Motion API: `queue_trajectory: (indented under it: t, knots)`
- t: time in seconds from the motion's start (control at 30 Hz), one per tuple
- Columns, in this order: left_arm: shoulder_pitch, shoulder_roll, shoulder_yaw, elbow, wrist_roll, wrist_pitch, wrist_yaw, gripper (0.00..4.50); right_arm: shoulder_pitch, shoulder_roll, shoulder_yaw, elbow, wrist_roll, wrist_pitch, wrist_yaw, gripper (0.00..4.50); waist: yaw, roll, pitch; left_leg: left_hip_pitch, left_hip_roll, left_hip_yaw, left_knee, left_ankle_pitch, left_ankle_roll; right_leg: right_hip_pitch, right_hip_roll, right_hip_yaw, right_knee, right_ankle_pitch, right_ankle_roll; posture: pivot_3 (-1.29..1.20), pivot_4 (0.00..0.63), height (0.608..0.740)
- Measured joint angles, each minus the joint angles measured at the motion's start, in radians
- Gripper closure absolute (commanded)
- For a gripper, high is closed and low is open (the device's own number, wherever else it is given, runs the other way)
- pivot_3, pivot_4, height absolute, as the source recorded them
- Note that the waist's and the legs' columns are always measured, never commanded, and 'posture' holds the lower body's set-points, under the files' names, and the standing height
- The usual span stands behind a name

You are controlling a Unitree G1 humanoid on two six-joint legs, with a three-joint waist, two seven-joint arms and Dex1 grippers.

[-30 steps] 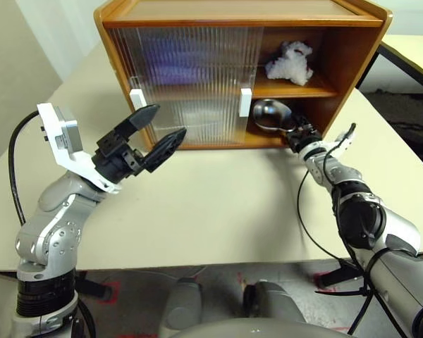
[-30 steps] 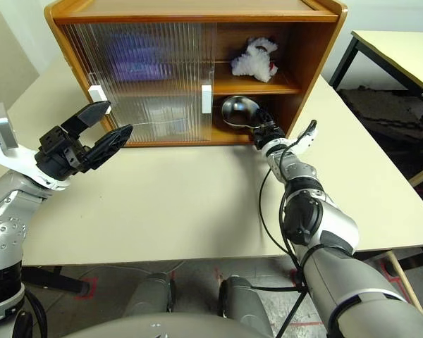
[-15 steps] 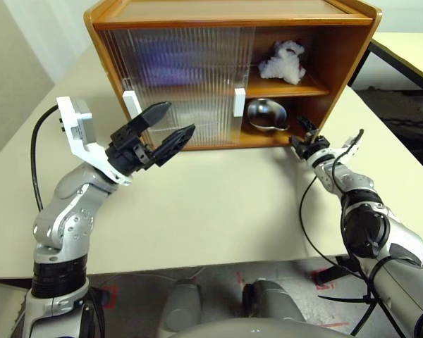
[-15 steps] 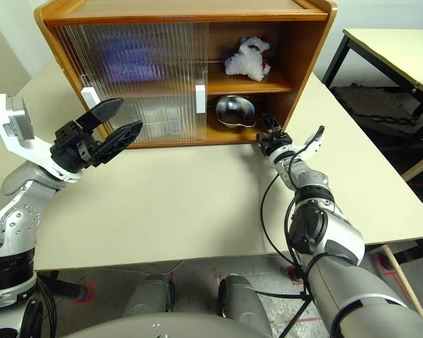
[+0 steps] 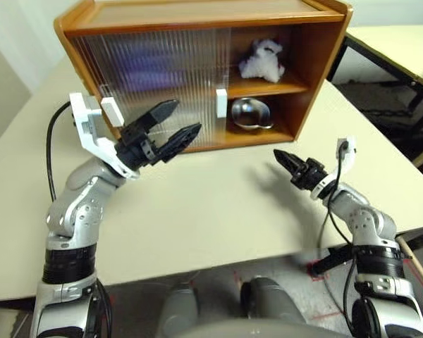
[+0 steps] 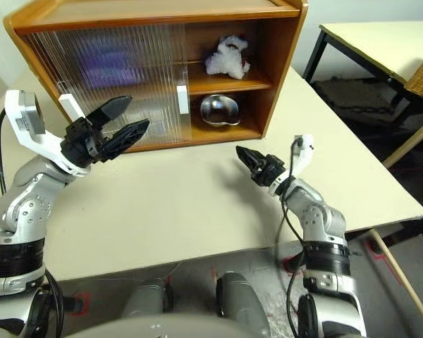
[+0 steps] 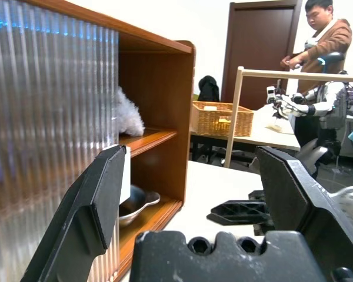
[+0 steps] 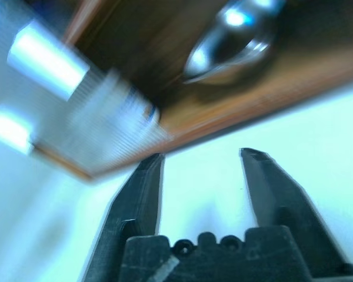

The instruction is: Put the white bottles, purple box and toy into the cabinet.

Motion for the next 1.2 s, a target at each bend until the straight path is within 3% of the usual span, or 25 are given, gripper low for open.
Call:
queue_trajectory:
  t: [0.17, 0.2, 0.37, 0.67, 1.03, 1.2]
  knots:
    - [0.0, 0.0, 0.0, 0.001, 0.008, -0.001, -0.004, 0.0, 0.026, -0.024, 0.164, -0.079, -0.206, -0.222, 0.02, 4.37, -0.005, -0.001, 0.0, 0.002, 0.0, 0.0, 0.0, 0.0, 0.0, 0.0, 0.001, 0.0, 0.002, 0.0, -0.001, 0.09, 0.0, 0.74]
    - [0.001, 0.0, 0.001, 0.001, 0.008, -0.001, -0.005, 0.0, 0.019, -0.022, 0.192, -0.077, -0.245, -0.261, 0.017, 4.48, -0.005, -0.001, 0.0, 0.002, 0.0, 0.0, 0.0, 0.0, 0.0, 0.0, 0.001, 0.0, 0.002, 0.0, -0.001, 0.1, 0.0, 0.74]
    - [0.003, -0.002, 0.002, 0.001, 0.012, -0.001, -0.005, 0.0, -0.09, 0.03, 0.281, 0.003, -0.386, -0.403, -0.033, 4.48, -0.003, -0.002, 0.0, 0.002, -0.001, 0.0, 0.001, 0.0, 0.0, 0.0, 0.001, 0.0, 0.003, 0.0, -0.001, 0.12, 0.0, 0.74]
    - [0.036, -0.003, 0.025, -0.017, 0.013, -0.003, 0.021, 0.0, -0.255, 0.136, 0.358, 0.153, -0.499, -0.551, -0.102, 4.48, 0.013, -0.004, 0.0, 0.002, -0.001, -0.001, 0.001, 0.0, 0.0, -0.001, 0.0, 0.0, 0.002, 0.0, -0.001, 0.18, 0.0, 0.74]
    - [0.06, -0.005, 0.033, -0.053, 0.013, -0.007, 0.055, 0.0, -0.372, 0.217, 0.36, 0.32, -0.551, -0.642, -0.173, 4.48, 0.035, -0.005, -0.001, 0.002, 0.0, -0.001, 0.001, 0.0, 0.0, -0.002, 0.0, 0.0, 0.005, -0.001, -0.002, 0.21, 0.0, 0.74]
    - [0.061, -0.006, 0.033, -0.053, 0.014, -0.009, 0.062, 0.0, -0.419, 0.249, 0.354, 0.396, -0.581, -0.675, -0.271, 4.48, 0.035, -0.005, -0.001, 0.002, 0.0, -0.001, 0.001, 0.0, 0.0, -0.002, 0.0, 0.0, 0.006, -0.001, -0.002, 0.2, 0.0, 0.74]
